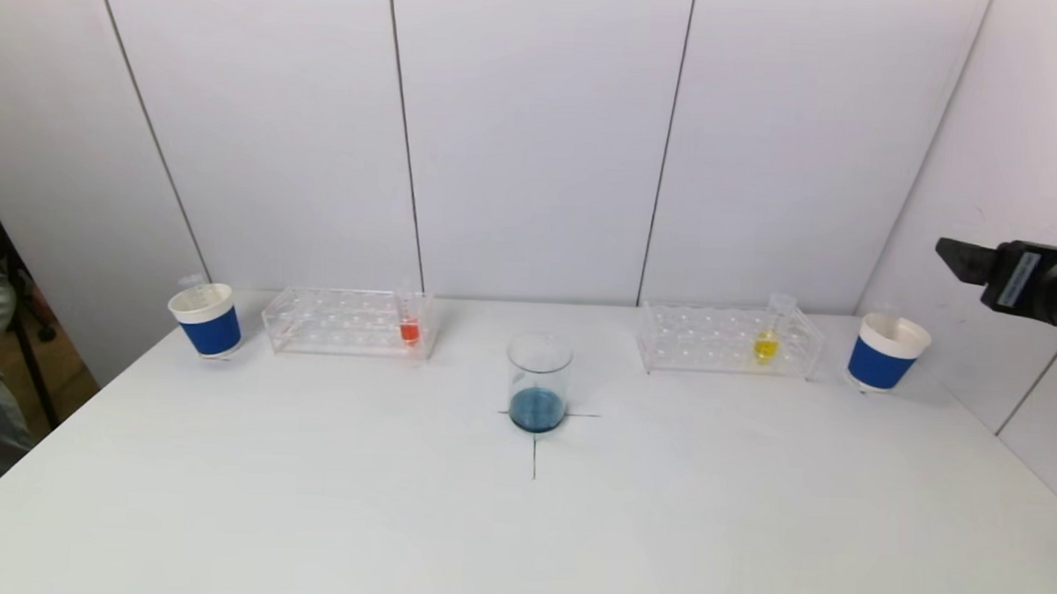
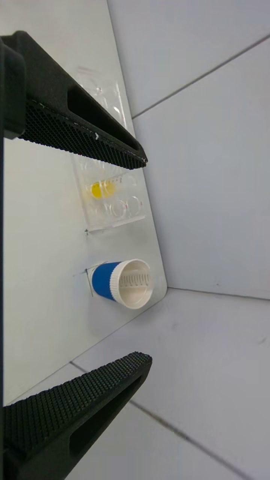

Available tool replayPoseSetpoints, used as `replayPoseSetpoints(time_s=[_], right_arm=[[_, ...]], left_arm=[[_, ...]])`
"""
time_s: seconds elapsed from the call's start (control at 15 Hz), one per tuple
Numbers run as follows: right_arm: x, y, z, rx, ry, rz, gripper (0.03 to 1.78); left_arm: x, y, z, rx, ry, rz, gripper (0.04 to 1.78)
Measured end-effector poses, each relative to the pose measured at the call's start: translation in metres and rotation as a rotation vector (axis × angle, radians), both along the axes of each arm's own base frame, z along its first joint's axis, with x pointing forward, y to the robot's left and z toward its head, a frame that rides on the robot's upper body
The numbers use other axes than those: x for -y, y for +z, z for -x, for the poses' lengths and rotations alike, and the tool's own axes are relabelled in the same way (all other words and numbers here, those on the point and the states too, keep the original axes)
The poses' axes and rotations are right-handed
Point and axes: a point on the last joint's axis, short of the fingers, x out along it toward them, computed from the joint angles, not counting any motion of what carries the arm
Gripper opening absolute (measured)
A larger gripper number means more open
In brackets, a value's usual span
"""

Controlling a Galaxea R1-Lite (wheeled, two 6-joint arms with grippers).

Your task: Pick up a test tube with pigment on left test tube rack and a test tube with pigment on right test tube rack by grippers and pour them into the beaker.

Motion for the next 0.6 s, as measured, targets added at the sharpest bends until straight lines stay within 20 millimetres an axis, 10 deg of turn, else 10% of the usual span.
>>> replayPoseSetpoints(time_s=[0.6], right_arm=[[-0.002,-0.025,0.164,0.116,0.046,0.037,1.77]], left_arm=[[0.0,0.0,0.0,0.0,0.001,0.0,1.76]])
